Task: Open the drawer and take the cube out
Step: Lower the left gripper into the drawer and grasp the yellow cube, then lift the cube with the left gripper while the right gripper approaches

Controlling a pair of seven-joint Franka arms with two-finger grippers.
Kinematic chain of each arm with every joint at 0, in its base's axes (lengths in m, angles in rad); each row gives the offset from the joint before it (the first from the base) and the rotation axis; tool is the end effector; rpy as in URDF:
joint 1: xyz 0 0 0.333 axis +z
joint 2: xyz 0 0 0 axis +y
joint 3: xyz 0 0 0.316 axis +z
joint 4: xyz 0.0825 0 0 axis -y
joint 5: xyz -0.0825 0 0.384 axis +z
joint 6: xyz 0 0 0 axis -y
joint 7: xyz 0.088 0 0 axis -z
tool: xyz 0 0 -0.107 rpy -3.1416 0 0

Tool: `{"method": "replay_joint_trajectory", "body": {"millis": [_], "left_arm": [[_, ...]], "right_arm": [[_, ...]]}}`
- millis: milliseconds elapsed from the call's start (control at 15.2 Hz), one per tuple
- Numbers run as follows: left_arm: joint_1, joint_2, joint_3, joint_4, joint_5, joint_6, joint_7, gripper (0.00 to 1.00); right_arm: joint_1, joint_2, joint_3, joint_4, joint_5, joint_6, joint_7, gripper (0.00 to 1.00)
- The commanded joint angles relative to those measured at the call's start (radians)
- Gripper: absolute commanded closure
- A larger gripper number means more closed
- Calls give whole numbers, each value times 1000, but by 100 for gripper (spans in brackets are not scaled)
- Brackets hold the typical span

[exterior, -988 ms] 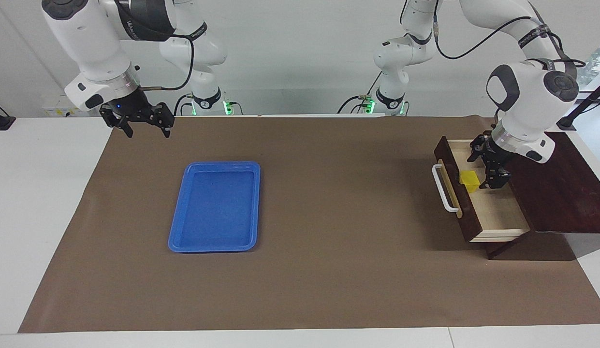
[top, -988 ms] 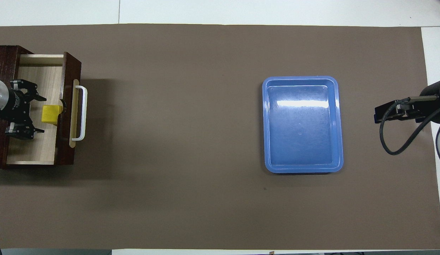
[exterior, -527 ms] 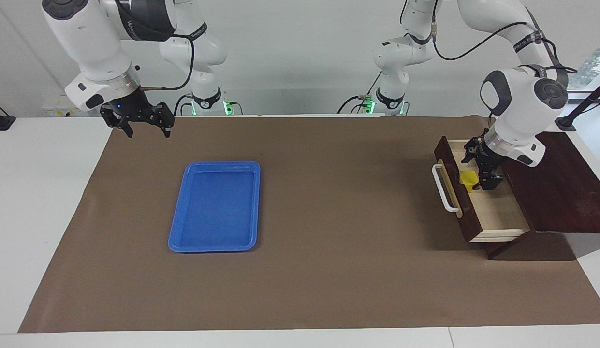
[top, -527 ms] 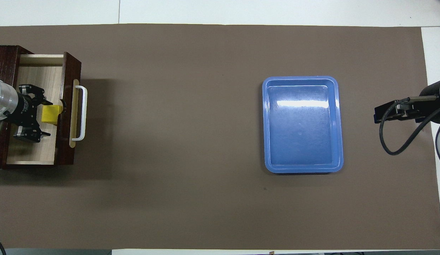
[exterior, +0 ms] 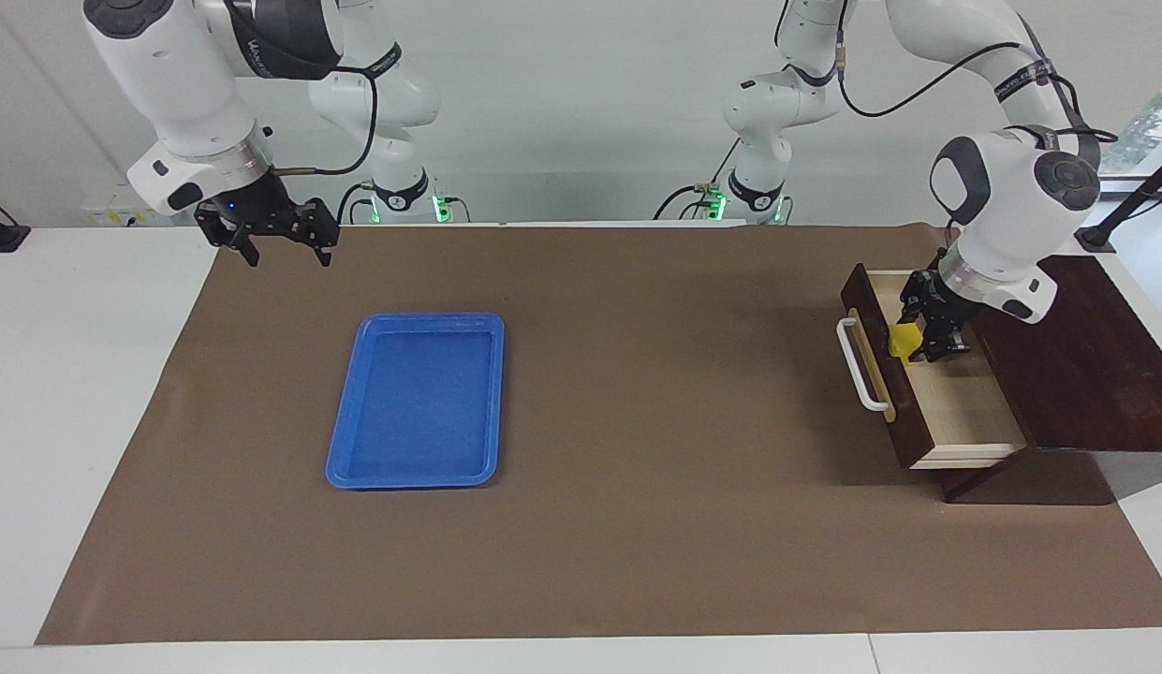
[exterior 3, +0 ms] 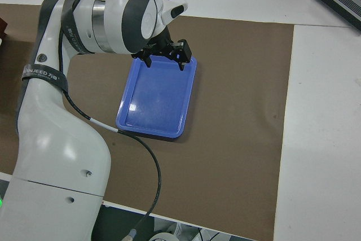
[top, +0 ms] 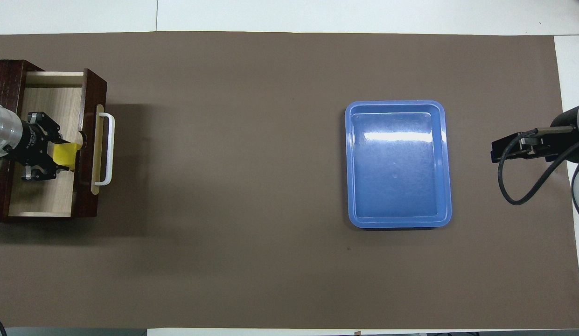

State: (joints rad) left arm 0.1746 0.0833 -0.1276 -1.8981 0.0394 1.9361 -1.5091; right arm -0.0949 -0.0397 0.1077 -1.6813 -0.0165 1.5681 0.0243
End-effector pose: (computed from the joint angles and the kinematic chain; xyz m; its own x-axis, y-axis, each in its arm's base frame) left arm 0.5757 0.0313 0.4529 0.0299 0.9993 0.0227 0.9985 -0.0288 -0.0462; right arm 0.5387 0.0062 0.5939 0.9973 -0.0120 -0.0731 -0.0103 -0.9997 0.0225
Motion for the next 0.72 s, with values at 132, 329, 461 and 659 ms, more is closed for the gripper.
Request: {"method": "replay_joint_trajectory", "body": {"millis": [132,329,461,659], "left_arm": [[-39,104,0,353,-75,-258,-28,100],[-167,127,5,402,-67,-293,-155,100],[-257,125,5,402,-52,-295,-245,100],[-406,119,3,401,2,-292,-366,100]], "right_arm": [[-3,-8,4,-3,16,-3,6,0],[-3,-8,3,-3,41,-3,6,0],[-8,-9,3,-8,61,-3,13,0],[-3,-26,3,-55,139,16,135,0]]}}
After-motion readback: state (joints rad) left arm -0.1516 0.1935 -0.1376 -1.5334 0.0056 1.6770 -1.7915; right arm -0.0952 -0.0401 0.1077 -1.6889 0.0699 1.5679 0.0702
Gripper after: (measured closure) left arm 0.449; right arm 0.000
